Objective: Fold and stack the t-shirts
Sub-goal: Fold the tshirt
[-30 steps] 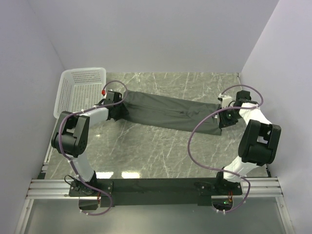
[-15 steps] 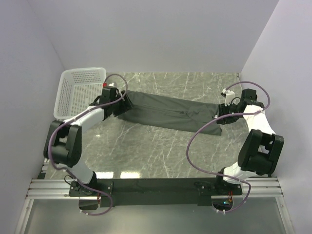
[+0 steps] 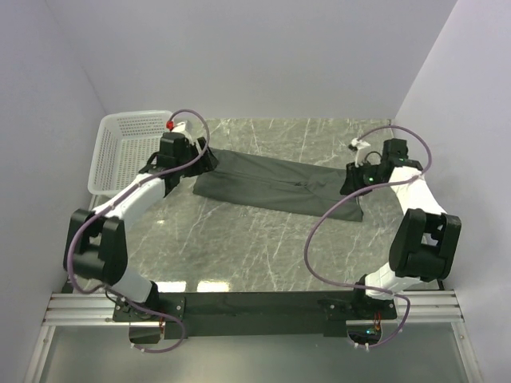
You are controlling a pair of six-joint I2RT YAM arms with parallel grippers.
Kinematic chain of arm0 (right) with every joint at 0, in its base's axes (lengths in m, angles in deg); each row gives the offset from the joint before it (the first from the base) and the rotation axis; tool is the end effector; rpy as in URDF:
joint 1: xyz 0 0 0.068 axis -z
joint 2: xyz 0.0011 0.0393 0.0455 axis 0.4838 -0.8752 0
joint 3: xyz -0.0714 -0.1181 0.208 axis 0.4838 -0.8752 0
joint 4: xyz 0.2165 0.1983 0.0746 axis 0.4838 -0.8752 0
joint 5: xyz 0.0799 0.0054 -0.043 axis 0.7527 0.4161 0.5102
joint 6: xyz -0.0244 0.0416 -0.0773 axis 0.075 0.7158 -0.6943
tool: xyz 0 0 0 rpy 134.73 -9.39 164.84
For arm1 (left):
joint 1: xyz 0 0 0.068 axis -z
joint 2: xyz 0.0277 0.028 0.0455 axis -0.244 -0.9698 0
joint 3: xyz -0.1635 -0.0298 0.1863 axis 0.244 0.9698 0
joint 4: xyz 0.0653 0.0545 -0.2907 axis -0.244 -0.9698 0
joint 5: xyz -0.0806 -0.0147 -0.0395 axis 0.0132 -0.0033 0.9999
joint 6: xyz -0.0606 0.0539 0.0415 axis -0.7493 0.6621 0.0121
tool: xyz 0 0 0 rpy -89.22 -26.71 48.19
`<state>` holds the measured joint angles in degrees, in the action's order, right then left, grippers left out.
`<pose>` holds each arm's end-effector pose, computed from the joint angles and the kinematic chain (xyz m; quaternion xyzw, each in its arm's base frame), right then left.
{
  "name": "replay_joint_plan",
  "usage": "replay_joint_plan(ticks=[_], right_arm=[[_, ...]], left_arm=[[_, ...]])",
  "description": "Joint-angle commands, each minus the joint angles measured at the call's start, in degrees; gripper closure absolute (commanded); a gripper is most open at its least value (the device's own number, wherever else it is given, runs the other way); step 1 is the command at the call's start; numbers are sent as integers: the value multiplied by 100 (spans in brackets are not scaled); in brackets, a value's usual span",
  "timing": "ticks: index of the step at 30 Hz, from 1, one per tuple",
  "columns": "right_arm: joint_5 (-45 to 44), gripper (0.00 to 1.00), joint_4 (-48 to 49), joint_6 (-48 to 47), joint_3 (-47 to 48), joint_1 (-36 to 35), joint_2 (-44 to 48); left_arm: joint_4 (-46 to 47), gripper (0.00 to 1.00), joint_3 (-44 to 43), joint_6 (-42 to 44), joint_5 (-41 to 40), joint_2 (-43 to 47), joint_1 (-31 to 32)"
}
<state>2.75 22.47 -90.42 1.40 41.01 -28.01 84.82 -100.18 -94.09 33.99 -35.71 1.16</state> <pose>0.3647 -0.0256 0.1692 -0.2353 0.8903 0.2188 0.3226 0.4046 -0.1204 0.1919 -0.0922 0.8665 -0.2389 0.4284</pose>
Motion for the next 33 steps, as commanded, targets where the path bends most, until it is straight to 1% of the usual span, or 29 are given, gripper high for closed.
replay_joint_plan(ticks=[1, 4, 5, 6, 7, 8, 10, 12, 14, 16, 17, 19, 20, 21, 22, 23, 24, 26, 27, 29, 30, 31, 32, 33], right_arm=[[55, 72, -110, -578, -87, -441, 224], [-418, 75, 161, -756, -421, -987, 417], [-568, 76, 397, -774, -509, -1127, 453], [-726, 76, 495, -783, -640, -1485, 479], [-1067, 77, 575, -809, -676, -1645, 471], [-1210, 77, 654, -800, -694, -1812, 445], [-1412, 77, 769, -844, -624, -2181, 340], [-1404, 77, 830, -870, -502, -2384, 295], [-1465, 74, 857, -967, -396, -2744, 216], [-1510, 71, 866, -1142, -246, -3008, 146], [-1553, 66, 874, -1195, -211, -3314, 120], [-1615, 61, 909, -1431, -106, -3641, 6], [-1737, 59, 988, -1503, -71, -4034, -56], [-1817, 57, 1049, -1547, 25, -4220, -117], [-1896, 53, 1102, -1634, 96, -4431, -292], [-2010, 50, 1216, -1644, 192, -4773, -416], [-2211, 50, 1234, -1662, 481, -4967, -721], [-2432, 49, 1278, -1627, 842, -5249, -1092], [-2633, 49, 1244, -1557, 1288, -5503, -1485], [-2783, 48, 1217, -1443, 1755, -5715, -1874], [-2880, 48, 1174, -1355, 2245, -5873, -2276], [-3116, 48, 1138, -1119, 2511, -5962, -2489], [-3275, 48, 1034, -969, 3062, -6023, -2691], [-3372, 48, 937, -732, 3346, -6120, -3102]], left_arm=[[-66, 25, -528, 355, 133, -538, -8], [-163, 27, -818, 470, 292, -864, 18], [-216, 28, -897, 514, 266, -943, 27], [-277, 28, -1081, 584, 249, -1091, 35], [-347, 29, -1152, 619, 240, -1171, 44], [-444, 29, -1223, 654, 214, -1233, 44], [-532, 30, -1355, 716, 126, -1356, 44], [-603, 29, -1373, 716, -14, -1313, 44], [-620, 30, -1355, 716, -129, -1208, 36], [-656, 29, -1294, 760, -330, -944, 44], [-699, 29, -1276, 778, -401, -830, 44], [-839, 28, -1189, 830, -612, -444, 36], [-893, 28, -1092, 848, -639, -277, 36], [-945, 27, -1031, 848, -648, 64, 27], [-1024, 27, -960, 857, -883, 276, 9], [-1060, 27, -803, 848, -955, 487, -8], [-1095, 26, -714, 848, -1043, 916, -43], [-1218, 24, -530, 848, -1332, 1357, -79], [-1262, 22, -329, 857, -1429, 1803, -105], [-1271, 19, 40, 909, -1605, 2236, -123], [-1280, 18, 155, 988, -1632, 2656, -131], [-1289, 17, 261, 1024, -1693, 2851, -140], [-1350, 16, 436, 1041, -1877, 3210, -140], [-1385, 14, 516, 1120, -1939, 3379, -149]])
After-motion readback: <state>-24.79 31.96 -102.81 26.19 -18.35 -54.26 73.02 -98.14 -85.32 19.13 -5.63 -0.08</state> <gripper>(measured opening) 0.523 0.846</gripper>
